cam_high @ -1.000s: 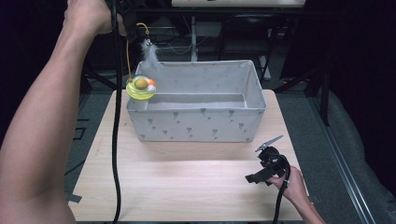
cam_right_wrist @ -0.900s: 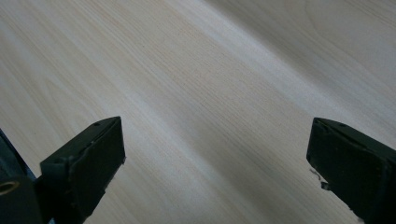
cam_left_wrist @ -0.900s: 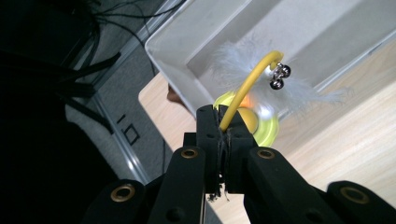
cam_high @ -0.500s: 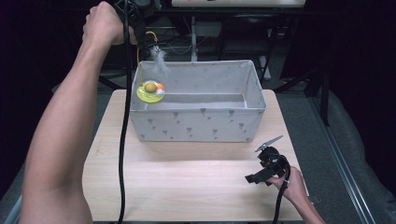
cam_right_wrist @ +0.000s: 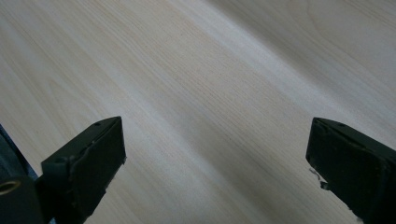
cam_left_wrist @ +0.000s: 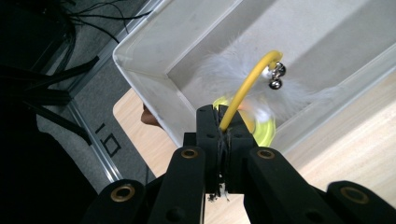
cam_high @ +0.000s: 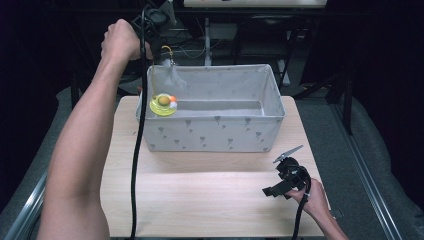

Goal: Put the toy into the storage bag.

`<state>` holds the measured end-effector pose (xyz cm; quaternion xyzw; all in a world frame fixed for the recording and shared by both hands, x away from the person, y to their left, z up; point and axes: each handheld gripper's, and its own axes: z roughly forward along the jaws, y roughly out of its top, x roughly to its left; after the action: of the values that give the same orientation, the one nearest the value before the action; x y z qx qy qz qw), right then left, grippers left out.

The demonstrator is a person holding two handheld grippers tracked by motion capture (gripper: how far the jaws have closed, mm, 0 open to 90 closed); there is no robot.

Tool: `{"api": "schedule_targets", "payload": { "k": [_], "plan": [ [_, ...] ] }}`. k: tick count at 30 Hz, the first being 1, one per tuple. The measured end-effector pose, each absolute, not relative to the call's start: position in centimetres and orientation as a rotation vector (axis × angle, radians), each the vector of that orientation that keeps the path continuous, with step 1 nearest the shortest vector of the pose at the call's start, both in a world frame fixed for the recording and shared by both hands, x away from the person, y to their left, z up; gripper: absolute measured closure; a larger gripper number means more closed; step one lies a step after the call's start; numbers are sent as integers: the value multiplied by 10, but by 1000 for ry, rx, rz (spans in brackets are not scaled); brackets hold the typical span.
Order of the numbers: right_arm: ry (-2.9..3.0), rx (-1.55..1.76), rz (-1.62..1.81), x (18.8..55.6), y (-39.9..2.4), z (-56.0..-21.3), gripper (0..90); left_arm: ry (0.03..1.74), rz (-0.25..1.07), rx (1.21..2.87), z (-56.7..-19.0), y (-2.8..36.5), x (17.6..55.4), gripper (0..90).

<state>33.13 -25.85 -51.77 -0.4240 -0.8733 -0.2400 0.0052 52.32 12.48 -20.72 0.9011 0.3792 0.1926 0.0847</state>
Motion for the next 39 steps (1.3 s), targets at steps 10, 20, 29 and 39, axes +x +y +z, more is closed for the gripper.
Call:
{"api": "schedule_targets", "payload": {
  "k": [10,20,29,39],
  "plan": [
    [-2739,-1342,-755,330,-257,-518,45,1131,492,2705,-233,120,533,880],
    [-2754,-1312,-732,331,-258,-517,46,1142,429,2740,-258,120,537,880],
    [-2763,-1305,-727,331,-258,-517,46,1147,379,2740,-270,127,534,880],
    [-2770,-1307,-720,331,-258,-517,46,1152,341,2759,-284,135,529,880]
  ]
}}
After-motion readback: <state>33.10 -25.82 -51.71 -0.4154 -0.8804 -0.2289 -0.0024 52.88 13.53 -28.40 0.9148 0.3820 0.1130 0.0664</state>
